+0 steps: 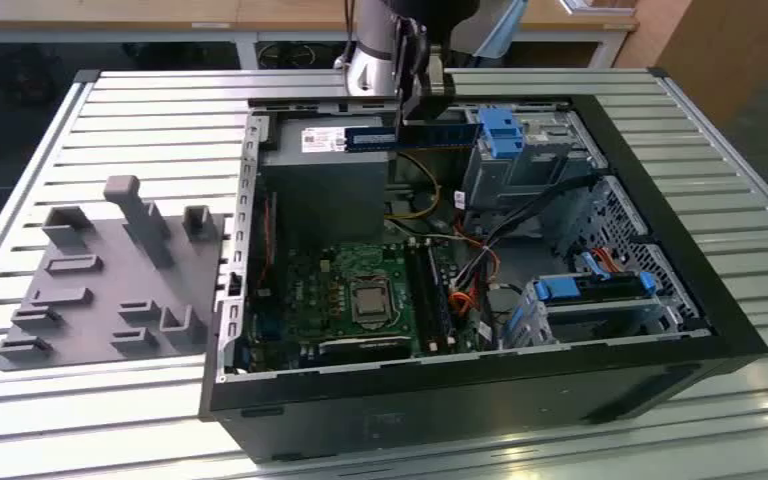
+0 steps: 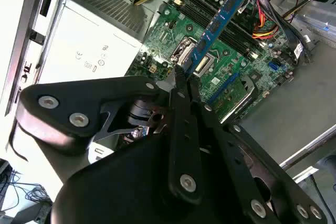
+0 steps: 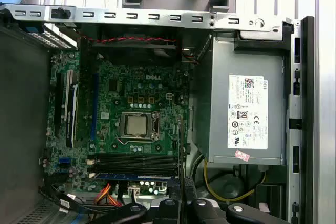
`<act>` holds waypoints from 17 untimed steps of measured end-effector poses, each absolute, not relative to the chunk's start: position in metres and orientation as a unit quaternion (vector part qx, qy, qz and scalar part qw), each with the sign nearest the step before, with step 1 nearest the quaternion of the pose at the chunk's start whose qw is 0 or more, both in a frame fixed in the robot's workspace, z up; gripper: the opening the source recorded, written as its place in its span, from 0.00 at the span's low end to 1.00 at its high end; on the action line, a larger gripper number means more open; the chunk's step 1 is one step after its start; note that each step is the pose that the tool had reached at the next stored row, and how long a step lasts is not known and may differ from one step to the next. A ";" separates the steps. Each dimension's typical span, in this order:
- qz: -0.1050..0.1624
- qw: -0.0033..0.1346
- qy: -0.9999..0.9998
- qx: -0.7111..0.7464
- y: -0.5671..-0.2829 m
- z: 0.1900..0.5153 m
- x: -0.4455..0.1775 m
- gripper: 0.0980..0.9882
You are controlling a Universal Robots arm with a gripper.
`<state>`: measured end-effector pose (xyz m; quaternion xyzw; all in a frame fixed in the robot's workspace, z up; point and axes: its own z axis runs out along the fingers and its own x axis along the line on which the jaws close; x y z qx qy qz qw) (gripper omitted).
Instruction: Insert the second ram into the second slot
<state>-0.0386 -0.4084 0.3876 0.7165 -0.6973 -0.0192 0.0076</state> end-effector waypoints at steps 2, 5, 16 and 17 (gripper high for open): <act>-0.019 0.008 -0.697 0.716 -0.408 0.388 -0.039 0.04; -0.019 0.008 -0.697 0.716 -0.409 0.388 -0.039 0.04; -0.019 0.008 -0.697 0.716 -0.417 0.388 -0.039 0.04; -0.019 0.008 -0.697 0.716 -0.418 0.388 -0.039 0.04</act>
